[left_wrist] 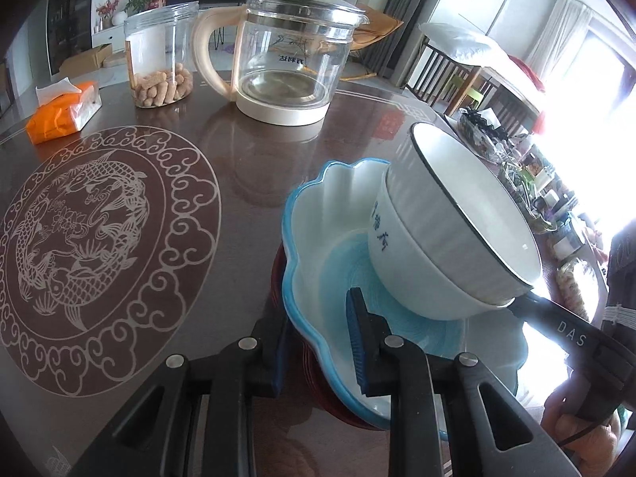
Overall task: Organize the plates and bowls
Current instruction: 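Lift the bowl stack with both grippers and carry it over the red plates, then lower the bowl stack onto the red plate stack and open both grippers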
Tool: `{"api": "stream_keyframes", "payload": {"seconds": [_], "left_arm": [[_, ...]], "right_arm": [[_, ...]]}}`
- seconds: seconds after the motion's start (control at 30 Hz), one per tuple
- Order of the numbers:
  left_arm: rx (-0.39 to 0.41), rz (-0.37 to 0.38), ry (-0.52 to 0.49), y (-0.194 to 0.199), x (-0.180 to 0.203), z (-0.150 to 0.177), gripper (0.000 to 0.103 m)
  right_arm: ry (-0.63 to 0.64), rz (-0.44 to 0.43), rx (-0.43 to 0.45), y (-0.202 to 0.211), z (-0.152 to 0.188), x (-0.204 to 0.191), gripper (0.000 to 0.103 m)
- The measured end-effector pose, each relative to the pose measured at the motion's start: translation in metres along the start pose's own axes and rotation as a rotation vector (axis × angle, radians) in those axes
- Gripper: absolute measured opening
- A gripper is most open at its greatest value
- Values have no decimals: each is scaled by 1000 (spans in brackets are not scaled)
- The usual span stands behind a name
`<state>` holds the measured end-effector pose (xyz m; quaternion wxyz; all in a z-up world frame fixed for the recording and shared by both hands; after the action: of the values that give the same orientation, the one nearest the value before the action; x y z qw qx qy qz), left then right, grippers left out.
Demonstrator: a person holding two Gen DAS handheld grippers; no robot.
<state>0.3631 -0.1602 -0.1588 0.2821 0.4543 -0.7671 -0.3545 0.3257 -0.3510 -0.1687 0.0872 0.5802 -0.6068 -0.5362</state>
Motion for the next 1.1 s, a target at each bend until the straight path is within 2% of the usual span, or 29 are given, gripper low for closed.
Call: {"api": "stream_keyframes", "payload": {"seconds": [0.27, 0.43, 0.5, 0.57, 0.63, 0.7, 0.73, 0.77, 0.9, 1.0, 1.1], "left_arm": [[37, -53, -60, -6, 7, -1, 24], [34, -43, -9, 4, -2, -2, 25], [46, -51, 7, 14, -9, 0, 32], [54, -60, 35, 23, -18, 4, 51], [69, -79, 54, 32, -24, 10, 65], [85, -89, 50, 41, -25, 15, 70], [91, -108, 37, 47, -24, 17, 73], [97, -142, 20, 53, -23, 20, 77], [123, -269, -77, 74, -15, 30, 86], [108, -343, -119, 85, -13, 40, 91], [71, -362, -119, 92, -13, 53, 92]], "right_arm": [[52, 4, 74, 2, 0, -1, 16], [126, 30, 134, 5, -2, -5, 14], [150, 42, 159, 6, -5, -6, 12], [162, 39, 160, 6, -8, -7, 13], [171, 42, 153, 5, -8, -7, 16], [169, 48, 154, 5, -8, -7, 18], [166, 51, 159, 6, -8, -6, 23], [163, 62, 165, 8, -8, -4, 36], [140, 66, 182, 18, -7, 7, 60], [130, 73, 189, 26, -5, 13, 61], [127, 77, 199, 37, 0, 16, 61]]}}
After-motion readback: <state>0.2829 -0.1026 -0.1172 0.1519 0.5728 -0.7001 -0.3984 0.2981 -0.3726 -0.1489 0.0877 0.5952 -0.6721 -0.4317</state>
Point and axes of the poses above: each gripper's, at about its wrist camera, not at the fingertips, and y roughly against the way its jaws point, x to its right, z to its underside, the point moved 3 cm from there along -y, roughly the way its jaws point, and after that the axes turned 15 degrees about -y, right-handed, at the moved point
